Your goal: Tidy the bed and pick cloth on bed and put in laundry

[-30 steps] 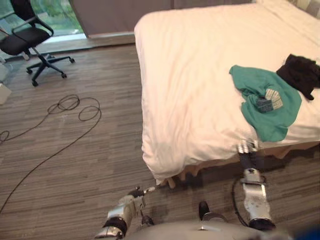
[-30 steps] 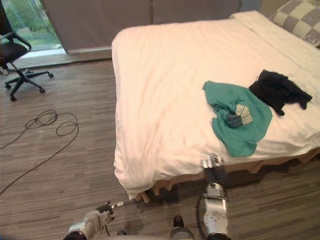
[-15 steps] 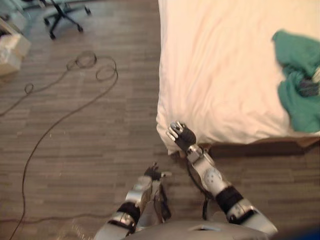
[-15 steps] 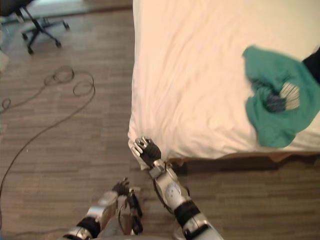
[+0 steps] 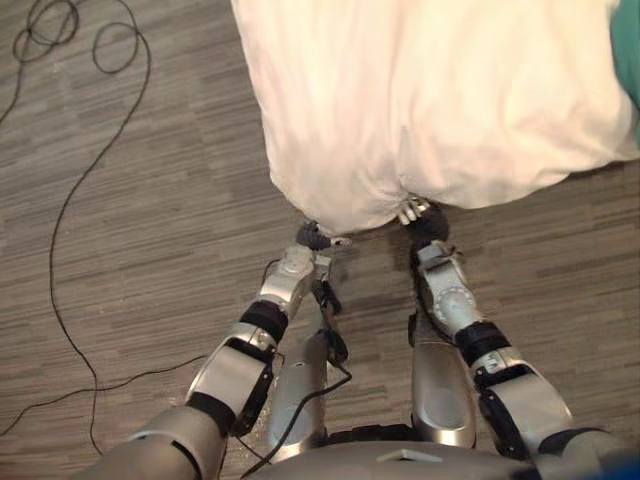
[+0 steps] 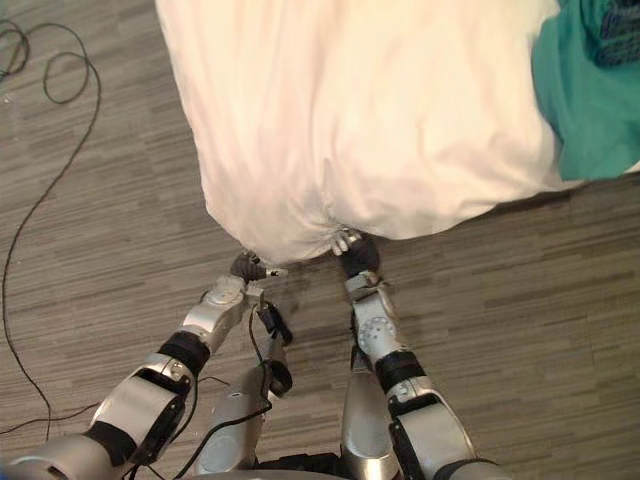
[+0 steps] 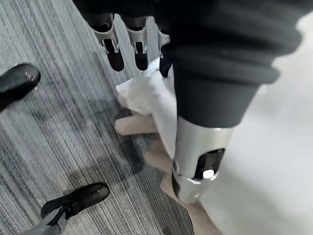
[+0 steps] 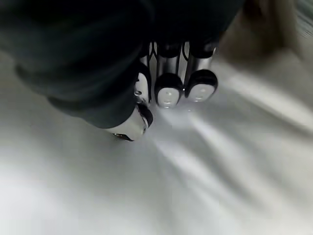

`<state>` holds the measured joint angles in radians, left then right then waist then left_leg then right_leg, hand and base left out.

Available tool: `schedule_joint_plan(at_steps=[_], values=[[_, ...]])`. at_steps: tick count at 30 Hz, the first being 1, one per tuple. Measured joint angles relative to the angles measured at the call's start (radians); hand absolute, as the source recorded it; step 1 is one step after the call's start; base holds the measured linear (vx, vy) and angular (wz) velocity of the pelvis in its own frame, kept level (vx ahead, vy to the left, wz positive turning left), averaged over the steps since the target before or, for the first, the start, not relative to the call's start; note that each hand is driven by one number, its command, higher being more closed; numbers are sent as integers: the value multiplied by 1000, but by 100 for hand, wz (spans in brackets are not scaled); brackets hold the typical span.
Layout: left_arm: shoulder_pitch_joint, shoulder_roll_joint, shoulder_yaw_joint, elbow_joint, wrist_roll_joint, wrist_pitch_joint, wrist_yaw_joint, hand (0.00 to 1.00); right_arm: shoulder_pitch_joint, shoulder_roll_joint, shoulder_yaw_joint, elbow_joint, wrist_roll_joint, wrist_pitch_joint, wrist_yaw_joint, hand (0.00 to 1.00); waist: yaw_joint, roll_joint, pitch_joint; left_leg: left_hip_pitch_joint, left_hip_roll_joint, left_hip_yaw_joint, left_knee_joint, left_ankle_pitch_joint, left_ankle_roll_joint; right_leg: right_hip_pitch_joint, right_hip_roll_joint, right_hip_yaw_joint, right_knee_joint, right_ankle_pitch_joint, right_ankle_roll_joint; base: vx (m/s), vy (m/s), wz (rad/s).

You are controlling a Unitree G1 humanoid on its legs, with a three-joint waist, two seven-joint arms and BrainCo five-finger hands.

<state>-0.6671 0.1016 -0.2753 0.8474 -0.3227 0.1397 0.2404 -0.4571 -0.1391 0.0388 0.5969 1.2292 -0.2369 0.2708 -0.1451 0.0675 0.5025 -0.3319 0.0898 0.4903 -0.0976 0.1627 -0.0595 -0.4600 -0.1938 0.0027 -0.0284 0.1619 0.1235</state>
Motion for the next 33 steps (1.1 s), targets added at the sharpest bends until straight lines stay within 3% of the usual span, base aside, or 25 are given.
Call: schedule_joint_plan(at_steps=[8,13,18,22,25,29,33], values=[[-20,23,80,3,-29,49,-6,0,72,-81,-339,-132,67,-10,44,100,25,-10,6,-2,29,77,-1,-9,-11,-49,33,65,11,5,-8,16,-23,-25],[-18,28,180,33,-25,50,-86,0,79,-160,-571,-201,146,-11,107,100,26,-15,8,14,40,96,0,-9,-11,-43,44,65,20,2,-12,36,-20,-8],[45,22,256,64,-2,45,-182,0,144,-193,-696,-473,285,-30,228,100,25,-24,6,105,55,109,-2,-19,-19,42,57,53,30,-23,-24,11,-15,-4],[120,-12,267,89,21,28,-211,0,156,-178,-682,-623,317,-21,275,100,26,-35,-9,150,56,115,-5,-35,-19,89,55,48,31,-34,-21,0,0,0],[195,-56,257,120,31,21,-220,0,157,-132,-554,-663,314,18,264,100,26,-33,-74,155,49,117,-5,-38,-18,93,48,49,30,-38,-18,36,33,1],[239,-109,195,132,28,14,-209,0,132,-41,-317,-660,228,59,191,100,35,-9,-111,154,46,101,-1,-35,-19,98,42,34,39,-48,-19,12,14,12],[230,-137,144,136,13,8,-191,0,123,42,-159,-632,191,32,108,100,51,19,-118,108,40,64,0,-24,-29,50,28,6,88,-74,-17,-41,6,30]])
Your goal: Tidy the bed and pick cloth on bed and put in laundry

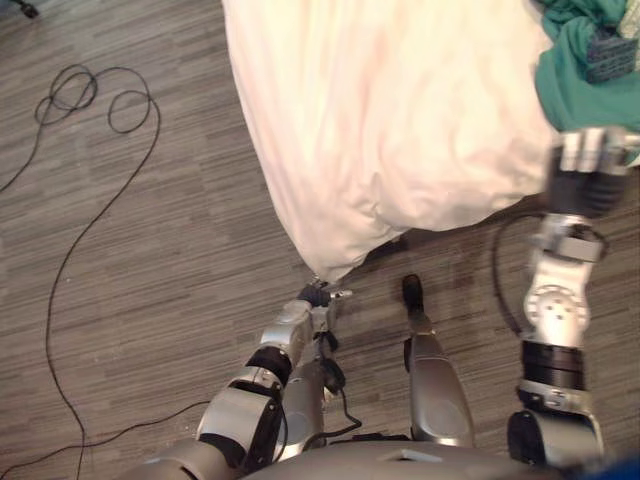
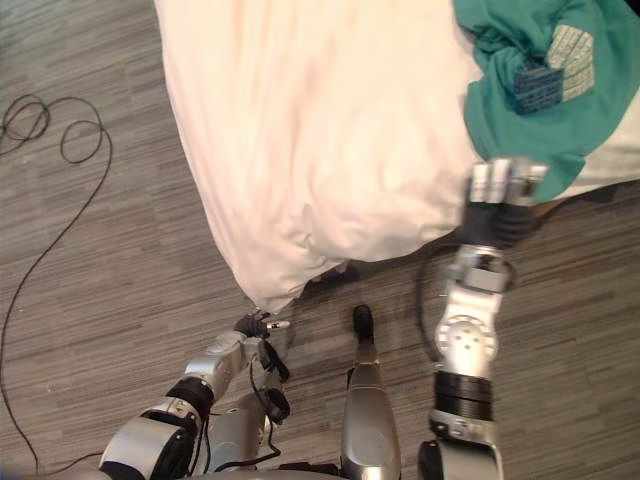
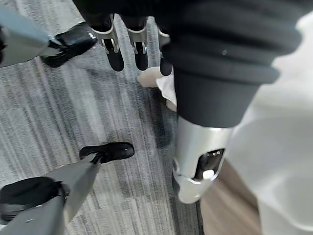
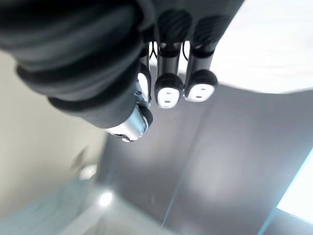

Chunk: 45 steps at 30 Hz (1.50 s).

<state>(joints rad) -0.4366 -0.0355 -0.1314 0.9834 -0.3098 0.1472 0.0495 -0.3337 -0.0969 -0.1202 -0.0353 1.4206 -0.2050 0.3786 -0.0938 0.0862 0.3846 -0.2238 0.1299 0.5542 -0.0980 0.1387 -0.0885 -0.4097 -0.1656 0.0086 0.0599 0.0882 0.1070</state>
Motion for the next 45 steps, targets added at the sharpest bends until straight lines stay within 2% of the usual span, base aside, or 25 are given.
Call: schedule_joint_plan(at_steps=[6,11,14,19,22,23,24,27,28,30,32,33,35,36,37,38,41,42,43,44,45], values=[[-107,-2,-56,-1,-35,20,22,0,-106,63,38,148,49,-130,-50,100,5,14,27,-159,-34,-43,1,48,1,-182,-42,-14,105,-17,5,-71,23,30],[-221,-1,-11,-32,-71,25,85,0,-225,91,53,211,89,-210,-15,100,4,30,98,-260,-41,-41,1,62,-2,-312,-46,4,162,-19,3,-115,-14,8],[-264,-14,27,-50,-73,27,119,0,-257,77,46,245,90,-232,-1,100,-3,31,123,-308,-40,-26,0,63,-4,-370,-44,16,166,-7,6,-63,-16,-5],[-272,-39,35,-53,-95,42,167,0,-236,71,8,376,87,-239,-85,100,-14,32,136,-312,-40,12,0,64,0,-393,-34,54,165,2,3,20,-3,-14],[-274,-44,53,-53,-95,42,191,0,-204,60,-47,437,78,-231,-130,100,-24,29,138,-309,-35,20,0,69,7,-392,-27,59,161,3,3,52,-11,-11],[-276,-45,62,-53,-95,40,197,0,-191,55,-80,463,62,-218,-141,0,-27,24,141,-303,-33,27,0,69,8,-387,-24,61,157,4,2,53,-13,-15],[-276,-44,65,-53,-95,38,197,0,-181,52,-100,479,51,-209,-148,0,-27,19,144,-296,-31,33,0,68,9,-381,-21,63,153,5,1,63,-19,-23],[-275,-39,64,-49,-95,33,198,0,-108,36,-152,551,-83,-147,-174,0,-34,12,149,-252,-20,43,0,61,17,-331,-10,61,128,7,-1,70,-13,-20],[-263,-36,64,-48,-95,33,199,0,-42,24,-155,593,-203,-88,-185,0,-49,10,148,-198,-10,46,-1,48,27,-266,0,58,102,7,-1,99,-8,-28],[-241,-37,61,-44,-94,24,199,0,18,18,-171,639,-294,-35,-181,0,-52,-4,145,-130,-5,68,-1,26,24,-194,7,60,68,7,-1,90,-3,-36],[-192,-41,55,-25,-98,8,198,0,105,21,-196,691,-456,20,-154,0,-54,-11,142,-49,-2,73,0,-2,21,-101,13,65,32,2,5,104,20,-27],[-179,-42,55,-24,-105,3,198,0,121,24,-200,697,-489,25,-149,0,-54,-14,140,-37,-1,73,1,-4,23,-88,15,67,27,2,5,117,19,-24],[-95,-31,70,-21,-117,-19,200,0,180,69,-242,730,-631,39,-143,0,-50,-50,106,-20,16,72,62,-47,17,-49,30,90,4,3,4,140,18,-31],[-40,-23,76,-17,-141,-34,209,0,200,92,-267,766,-721,41,-143,0,-42,-75,89,-8,36,72,135,-92,10,-13,39,102,-6,5,2,141,14,-32],[-28,-22,75,-17,-148,-36,212,0,207,97,-274,774,-742,41,-143,0,-35,-80,83,-1,42,71,147,-100,8,-5,42,106,-8,5,2,174,1,-52],[27,-22,75,-16,-152,-42,218,0,246,104,-292,799,-822,39,-144,0,-16,-89,38,30,58,69,177,-131,-4,28,52,115,-16,5,1,191,-7,-43],[133,-17,76,-4,-134,-49,190,0,311,105,-258,846,-910,34,-145,0,-2,-88,-49,128,64,70,168,-151,-24,126,61,111,-45,5,1,167,24,-28],[166,-14,79,0,-114,-49,169,0,338,105,-226,860,-926,34,-146,0,3,-87,-88,162,64,68,167,-158,-32,163,60,111,-60,5,1,127,49,-23],[214,-11,102,10,-103,-46,131,0,377,102,-175,880,-958,35,-147,0,6,-83,-155,218,61,68,158,-174,-38,221,60,111,-85,4,2,121,55,-21],[225,-8,104,15,-113,-43,120,0,385,101,-165,887,-967,34,-147,0,7,-81,-170,232,59,67,152,-178,-40,234,60,111,-92,4,2,78,76,-19],[258,2,106,27,-157,-31,97,0,407,111,-135,911,-988,34,-147,0,8,-80,-213,279,52,65,131,-189,-43,280,59,110,-113,3,3,41,75,-12]])
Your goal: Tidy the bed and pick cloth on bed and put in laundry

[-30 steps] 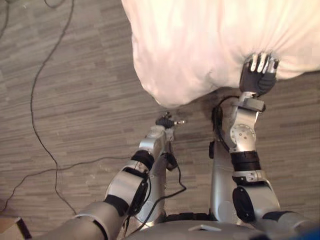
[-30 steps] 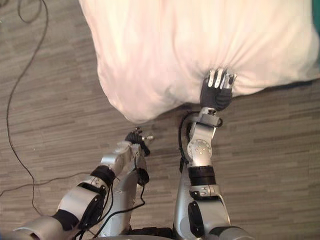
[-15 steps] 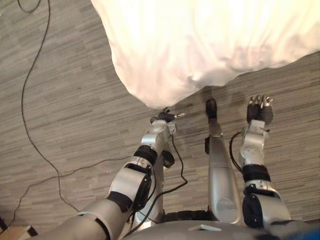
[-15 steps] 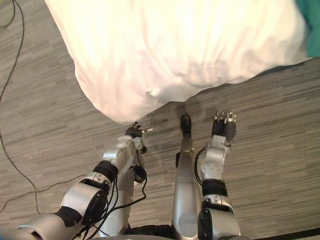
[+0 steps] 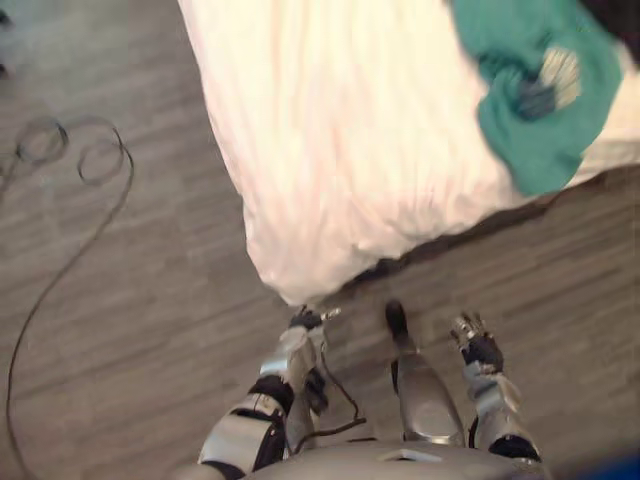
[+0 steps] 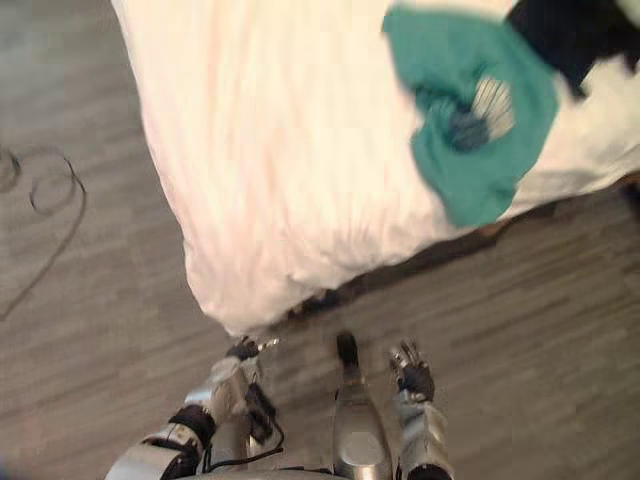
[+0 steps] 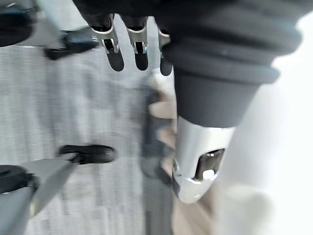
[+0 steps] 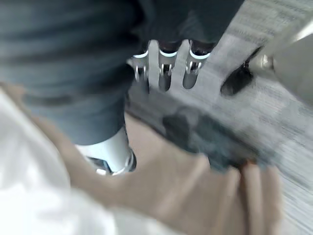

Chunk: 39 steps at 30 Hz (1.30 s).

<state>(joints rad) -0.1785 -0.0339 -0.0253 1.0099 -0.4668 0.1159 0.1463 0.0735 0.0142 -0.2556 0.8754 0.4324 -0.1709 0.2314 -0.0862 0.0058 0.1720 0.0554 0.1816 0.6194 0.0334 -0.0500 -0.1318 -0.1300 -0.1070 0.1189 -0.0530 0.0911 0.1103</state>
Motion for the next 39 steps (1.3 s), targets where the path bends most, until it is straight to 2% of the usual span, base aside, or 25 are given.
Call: schedule_joint_plan(at_steps=[3,10,13,16,18,19,20,21,22,23,24,25,26,27,28,29,30,31,33,34,35,36,37,38,39], values=[[56,8,36,12,-21,4,-33,0,37,7,33,24,-44,-28,-15,0,14,-13,-62,51,-20,-3,-21,-10,-4,55,-14,-3,-37,2,4,-20,52,-8],[197,4,140,28,229,-18,-116,0,167,-4,61,47,-72,-94,-49,0,18,-34,-122,143,-27,-39,-30,-37,-21,144,-19,-51,-46,-18,-11,-28,6,3],[206,3,154,36,307,-41,-128,0,170,-23,66,76,-82,-104,-46,0,16,-28,-129,154,-39,-114,-7,-82,-16,140,-13,-80,-32,-13,-24,10,-11,-41],[212,7,143,46,353,-46,-131,0,170,-38,47,90,-112,-118,-47,0,-13,-10,-123,154,-11,-98,50,-105,-13,99,6,-155,45,-9,-39,44,-26,-48],[204,20,141,51,365,-60,-131,0,134,-54,47,102,-125,-137,-48,0,3,-2,-109,154,-8,-138,78,-128,7,39,36,-197,109,12,-82,-17,-113,-157],[183,31,123,65,379,-59,-129,0,99,-57,59,104,-128,-153,-49,0,6,-18,-68,154,-44,-156,77,-162,98,0,44,-210,123,51,-131,-119,-154,-202],[171,35,106,74,380,-59,-126,0,88,-59,58,106,-133,-155,-51,0,14,-15,-53,154,-68,-177,61,-187,127,-9,51,-209,113,75,-146,-117,-139,-226],[164,39,79,74,379,-59,-122,0,55,-66,48,118,-150,-156,-57,0,41,9,-30,174,-72,-149,32,-172,90,-44,68,-252,165,53,-183,280,-221,-187],[157,58,54,73,379,-53,-115,0,48,-59,38,123,-158,-154,-55,0,16,0,-12,188,-76,-79,41,-156,80,-127,-11,-425,521,-154,-198,409,-239,-160],[160,60,45,73,379,-53,-113,0,51,-63,28,125,-164,-155,-57,0,8,1,-11,191,-76,-72,42,-156,80,-141,-40,-462,634,-196,-203,676,-256,-73],[174,62,19,73,378,-53,-101,0,60,-75,27,127,-174,-155,-61,0,-10,4,-9,207,-74,-55,45,-156,80,-141,-113,-522,847,-233,-212,624,-157,-49],[172,72,-9,69,378,-54,-94,0,67,-81,33,127,-194,-155,-64,0,-11,0,-13,207,-71,-23,68,-156,79,-129,-196,-549,983,-230,-213,606,-132,-51],[169,76,-15,67,378,-54,-94,0,67,-82,34,128,-196,-155,-64,0,-12,-7,-14,206,-72,-14,79,-159,76,-122,-218,-555,992,-207,-215,325,-201,-93],[159,85,-12,62,379,-51,-88,0,49,-81,35,138,-202,-158,-61,0,-4,-20,-4,185,-57,12,122,-176,59,-128,-214,-597,960,-179,-198,57,-234,-99],[158,88,-13,63,379,-44,-79,0,37,-82,38,141,-204,-159,-63,0,-4,4,-6,163,-36,18,124,-188,65,-123,-191,-621,925,-163,-221,-27,-268,-145],[157,87,-17,64,379,-39,-72,0,9,-83,38,148,-213,-164,-66,0,2,17,-2,156,-55,9,61,-196,73,-116,-143,-641,833,-154,-228,-8,-207,-138],[155,91,-41,64,379,-37,-70,0,-25,-81,39,158,-221,-162,-68,0,3,37,16,174,-77,4,-30,-152,102,-76,-85,-648,723,-151,-231,-36,-170,-142],[147,88,-54,55,383,-38,-71,0,-34,-76,37,164,-221,-162,-69,0,-9,26,32,179,-93,62,-67,-44,105,-32,-115,-712,732,-268,-190,5,-142,-94],[145,90,-55,42,383,-36,-65,0,-14,-70,71,169,-222,-154,-68,0,-8,-17,20,188,-111,98,-46,-52,99,30,-188,-721,723,-339,-147,131,-35,-68],[151,91,-53,30,381,-34,-57,0,-2,-72,102,164,-225,-147,-62,0,1,-40,8,185,-107,133,8,-76,79,69,-201,-689,600,-360,-92,176,-111,-126],[143,79,-55,26,380,-31,-52,0,-5,-79,118,141,-234,-134,-58,0,18,3,5,159,-51,177,53,-92,60,114,-75,-648,388,-310,-108,91,-97,-120],[142,73,-63,23,379,-30,-54,0,-7,-86,121,133,-236,-131,-59,0,18,24,3,139,-30,184,63,-89,63,129,-38,-643,319,-269,-105,32,-143,-109],[144,67,-81,8,379,-30,-52,0,-13,-97,129,109,-239,-125,-60,0,17,46,-4,105,-6,204,80,-76,71,161,26,-625,148,-179,-125,9,-20,-64],[137,63,-91,1,378,-30,-51,0,-12,-105,145,105,-239,-106,-66,0,11,47,-1,100,-2,225,77,-59,71,187,59,-605,38,-116,-137,25,-28,-55],[134,61,-91,-1,378,-30,-51,0,-11,-108,147,104,-238,-100,-68,0,9,46,0,101,-2,226,74,-58,70,192,66,-599,18,-104,-140,38,21,-40]])
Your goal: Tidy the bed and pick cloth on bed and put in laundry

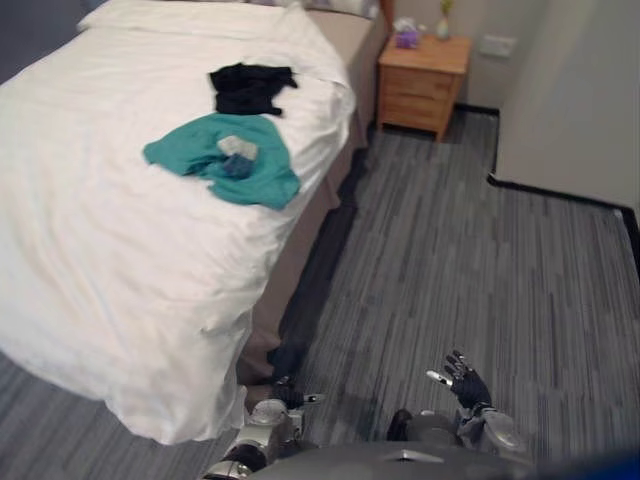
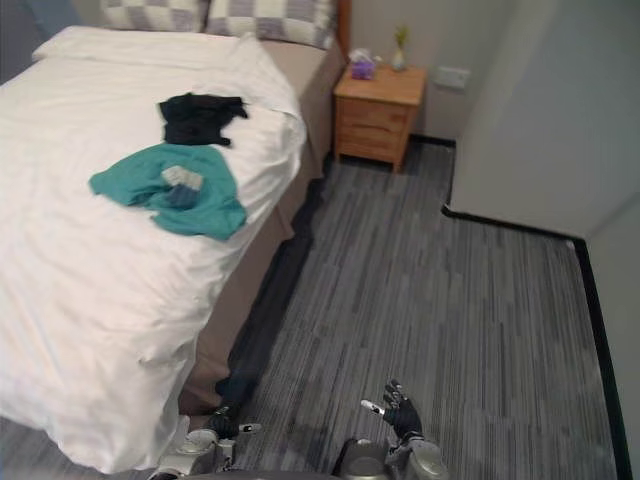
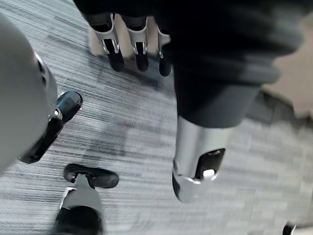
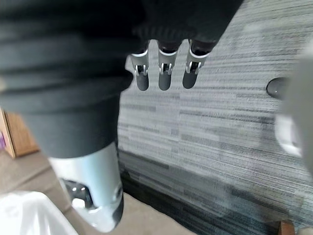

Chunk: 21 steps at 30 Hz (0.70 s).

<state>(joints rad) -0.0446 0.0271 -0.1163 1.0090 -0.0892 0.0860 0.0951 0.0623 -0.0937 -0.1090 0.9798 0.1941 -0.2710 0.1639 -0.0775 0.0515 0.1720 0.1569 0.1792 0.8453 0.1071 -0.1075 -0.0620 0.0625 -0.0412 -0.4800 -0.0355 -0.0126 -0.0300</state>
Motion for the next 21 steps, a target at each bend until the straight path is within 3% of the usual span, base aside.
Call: schedule_joint_plan(at_steps=[1,2,3,4,6,7,11,12,15,21], values=[[-5,0,-1,-9,1,-1,-1,0,3,-1,1,-3,14,17,-13,0,-2,11,-6,1,2,3,1,3,-6,8,14,14,-36,16,-10,62,34,-36],[-10,6,0,-10,1,-4,0,0,12,-3,7,-4,30,29,-21,0,-2,-2,2,2,14,-7,38,3,-7,12,22,42,-56,27,-11,77,-404,-263],[46,11,76,-33,-28,-40,39,0,-9,11,47,-16,48,50,-12,0,58,-27,18,-67,-21,-441,195,-67,17,-34,34,284,-36,41,-19,34,-499,-327],[59,13,93,-28,-47,-53,42,0,-18,3,55,-6,36,50,-10,0,63,-13,12,-67,-42,-517,172,-71,17,-45,41,331,-35,42,-18,-21,-536,-350],[69,10,90,-12,-51,-70,40,0,2,-13,60,-1,18,46,-10,0,53,10,1,-70,-40,-535,137,-67,15,-41,48,332,-41,49,-8,-16,-71,-98],[72,7,91,0,-53,-81,36,0,32,-6,47,-2,18,44,-10,0,38,7,-8,-54,-46,-562,139,-84,13,-38,54,343,-55,53,-1,75,-14,-33],[61,23,78,36,-36,-116,-11,0,39,15,-7,25,33,2,-10,0,32,5,-20,-3,-47,-566,6,-111,-5,-59,64,345,-67,88,16,87,90,-32],[71,41,81,56,-17,-129,-24,0,55,42,-35,42,49,-12,-9,0,38,-10,-33,29,-49,-551,-2,-128,-6,-48,64,347,-68,95,18,36,151,-11],[81,44,81,56,-17,-134,-23,0,61,51,-43,42,49,-14,-11,0,36,-16,-44,40,-48,-551,0,-137,-8,-37,63,340,-68,86,20,60,71,-3],[88,17,82,56,-18,-141,-21,0,72,54,-59,37,97,-10,-19,0,36,4,-63,40,-36,-552,4,-137,-9,-30,69,313,-68,60,18,65,-9,5]])
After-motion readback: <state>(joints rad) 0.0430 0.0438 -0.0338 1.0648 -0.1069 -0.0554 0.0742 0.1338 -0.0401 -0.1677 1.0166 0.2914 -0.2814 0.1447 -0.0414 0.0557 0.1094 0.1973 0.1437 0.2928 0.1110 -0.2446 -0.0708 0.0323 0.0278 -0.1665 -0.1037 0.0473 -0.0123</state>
